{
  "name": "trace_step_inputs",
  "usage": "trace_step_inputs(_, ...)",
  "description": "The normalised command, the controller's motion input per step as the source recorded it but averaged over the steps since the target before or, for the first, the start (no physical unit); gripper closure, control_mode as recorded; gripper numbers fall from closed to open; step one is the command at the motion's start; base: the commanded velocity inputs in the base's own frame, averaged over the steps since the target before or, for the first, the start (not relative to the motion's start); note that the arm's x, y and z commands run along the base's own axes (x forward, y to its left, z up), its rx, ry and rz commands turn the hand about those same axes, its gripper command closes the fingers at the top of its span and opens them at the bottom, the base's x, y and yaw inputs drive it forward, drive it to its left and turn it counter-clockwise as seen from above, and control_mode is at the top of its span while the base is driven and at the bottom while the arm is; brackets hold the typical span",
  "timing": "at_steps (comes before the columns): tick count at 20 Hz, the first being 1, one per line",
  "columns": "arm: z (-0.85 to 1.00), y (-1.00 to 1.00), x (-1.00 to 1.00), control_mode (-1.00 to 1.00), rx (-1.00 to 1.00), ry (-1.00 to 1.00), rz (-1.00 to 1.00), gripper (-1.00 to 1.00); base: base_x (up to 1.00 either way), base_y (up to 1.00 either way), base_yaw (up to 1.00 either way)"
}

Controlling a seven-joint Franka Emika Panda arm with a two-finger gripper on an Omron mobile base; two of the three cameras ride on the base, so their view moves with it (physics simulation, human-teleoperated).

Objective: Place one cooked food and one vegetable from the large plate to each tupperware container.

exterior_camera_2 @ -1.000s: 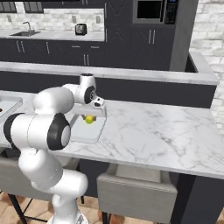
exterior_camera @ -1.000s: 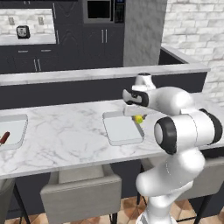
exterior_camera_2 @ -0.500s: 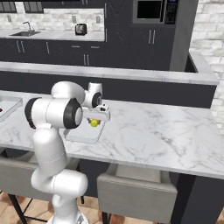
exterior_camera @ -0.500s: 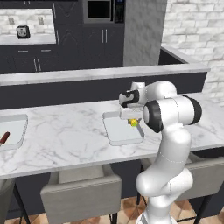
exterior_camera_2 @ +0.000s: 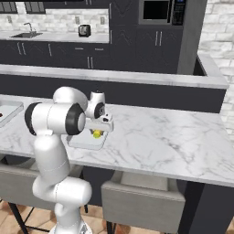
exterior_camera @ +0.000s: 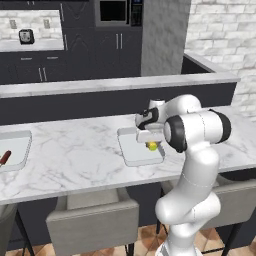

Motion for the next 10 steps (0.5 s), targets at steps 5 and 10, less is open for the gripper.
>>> trace_step_inputs(5, 0.14, 0.04, -0.03, -1.00, 0.00, 0.00, -0.01, -1.00, 0.00, 0.00, 0.00)
trace_step_inputs(10, 0.70, 0.01, -0.28, -1.00, 0.00, -0.07, -0.01, -1.00, 0.00, 0.00, 0.00)
